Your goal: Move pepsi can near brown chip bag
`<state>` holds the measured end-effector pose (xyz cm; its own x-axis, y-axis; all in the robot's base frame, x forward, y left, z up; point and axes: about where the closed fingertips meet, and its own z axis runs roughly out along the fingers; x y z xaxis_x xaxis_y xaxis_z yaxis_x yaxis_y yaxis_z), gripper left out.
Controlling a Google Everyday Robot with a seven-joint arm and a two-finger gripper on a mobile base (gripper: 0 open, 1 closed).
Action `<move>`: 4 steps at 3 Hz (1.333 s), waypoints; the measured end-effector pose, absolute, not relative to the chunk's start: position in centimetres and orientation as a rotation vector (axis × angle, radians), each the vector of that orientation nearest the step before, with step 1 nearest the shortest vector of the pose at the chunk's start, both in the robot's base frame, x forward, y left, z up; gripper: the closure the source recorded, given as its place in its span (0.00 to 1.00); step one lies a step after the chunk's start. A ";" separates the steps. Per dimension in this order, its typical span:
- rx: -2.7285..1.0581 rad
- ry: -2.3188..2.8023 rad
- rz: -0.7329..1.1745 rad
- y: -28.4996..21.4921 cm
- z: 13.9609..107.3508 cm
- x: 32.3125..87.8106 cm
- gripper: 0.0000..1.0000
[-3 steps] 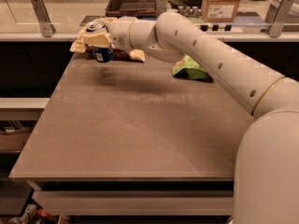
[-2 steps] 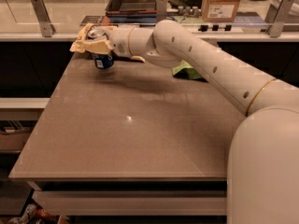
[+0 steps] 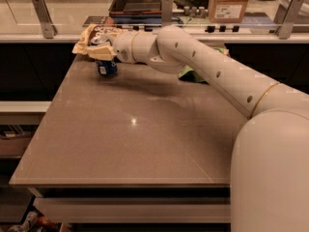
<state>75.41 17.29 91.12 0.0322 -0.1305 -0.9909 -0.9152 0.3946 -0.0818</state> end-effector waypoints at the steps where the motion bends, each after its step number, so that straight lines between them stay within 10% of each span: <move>1: -1.014 1.418 0.804 17.6 91.1 75.3 0.82; 4: -1.022 1.414 0.816 18.5 91.0 75.0 0.12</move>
Offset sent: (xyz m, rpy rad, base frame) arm -0.0009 0.0028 -0.0002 0.0005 0.0006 0.0041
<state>75.01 18.48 91.04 0.0319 -0.1279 -0.9913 -0.9222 0.3787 -0.0785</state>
